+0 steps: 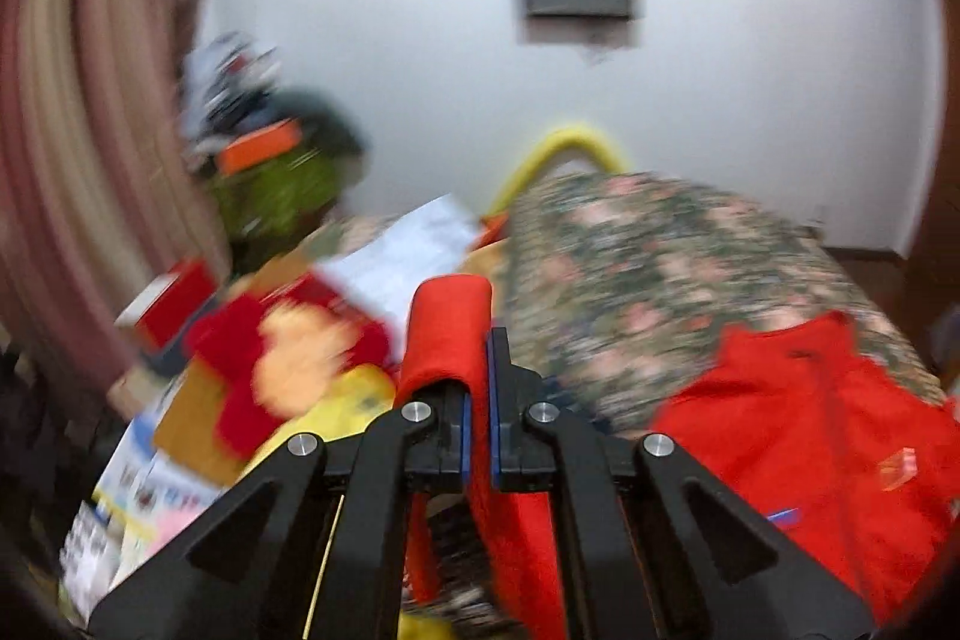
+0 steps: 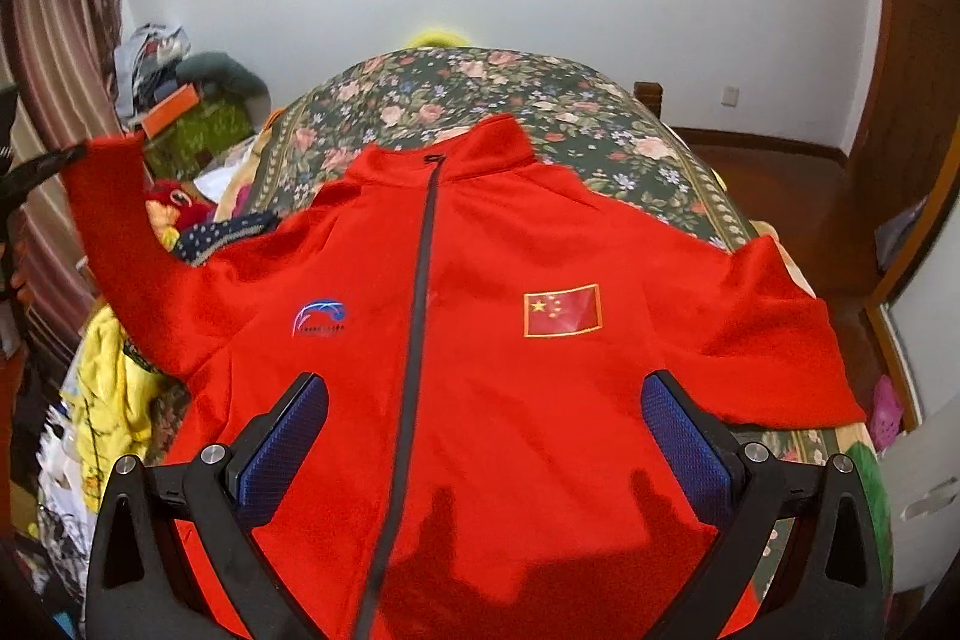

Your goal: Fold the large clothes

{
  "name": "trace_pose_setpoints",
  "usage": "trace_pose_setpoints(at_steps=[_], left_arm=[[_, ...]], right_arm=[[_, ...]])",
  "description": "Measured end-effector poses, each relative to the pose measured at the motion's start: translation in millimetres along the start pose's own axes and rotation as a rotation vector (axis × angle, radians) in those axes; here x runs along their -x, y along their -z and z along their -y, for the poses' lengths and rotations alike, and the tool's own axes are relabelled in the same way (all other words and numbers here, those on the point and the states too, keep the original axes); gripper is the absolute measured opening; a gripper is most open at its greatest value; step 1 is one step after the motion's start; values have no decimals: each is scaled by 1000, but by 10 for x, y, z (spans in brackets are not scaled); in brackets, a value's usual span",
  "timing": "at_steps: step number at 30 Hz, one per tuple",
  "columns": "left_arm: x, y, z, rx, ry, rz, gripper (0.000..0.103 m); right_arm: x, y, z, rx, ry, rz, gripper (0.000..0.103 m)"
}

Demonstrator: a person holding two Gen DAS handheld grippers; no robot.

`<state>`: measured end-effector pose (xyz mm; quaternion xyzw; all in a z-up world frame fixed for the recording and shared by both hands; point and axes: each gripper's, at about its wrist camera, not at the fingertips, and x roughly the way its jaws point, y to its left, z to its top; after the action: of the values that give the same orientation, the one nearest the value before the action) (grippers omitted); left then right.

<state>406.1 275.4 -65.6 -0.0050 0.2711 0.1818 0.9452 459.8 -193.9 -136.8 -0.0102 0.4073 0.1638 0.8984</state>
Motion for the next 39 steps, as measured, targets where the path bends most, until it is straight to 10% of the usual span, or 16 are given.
trace_pose_setpoints(at_steps=[6,11,20,25,28,39], left_arm=[[-58,79,1353,-186,189,-16,3],[-399,777,2229,-325,332,-217,3],[-410,1846,2918,-452,473,-424,3],[-304,1992,2790,-405,537,-498,21],[-222,1976,2589,-356,559,-533,66],[-139,1637,1015,-135,383,-421,73]], right_arm=[[87,26,227,19,25,4,103],[103,76,345,35,28,-12,103],[113,197,420,63,49,-53,103],[115,198,330,85,58,-67,103],[138,165,221,107,56,-65,103],[-135,-7,-668,267,-28,-90,103]])
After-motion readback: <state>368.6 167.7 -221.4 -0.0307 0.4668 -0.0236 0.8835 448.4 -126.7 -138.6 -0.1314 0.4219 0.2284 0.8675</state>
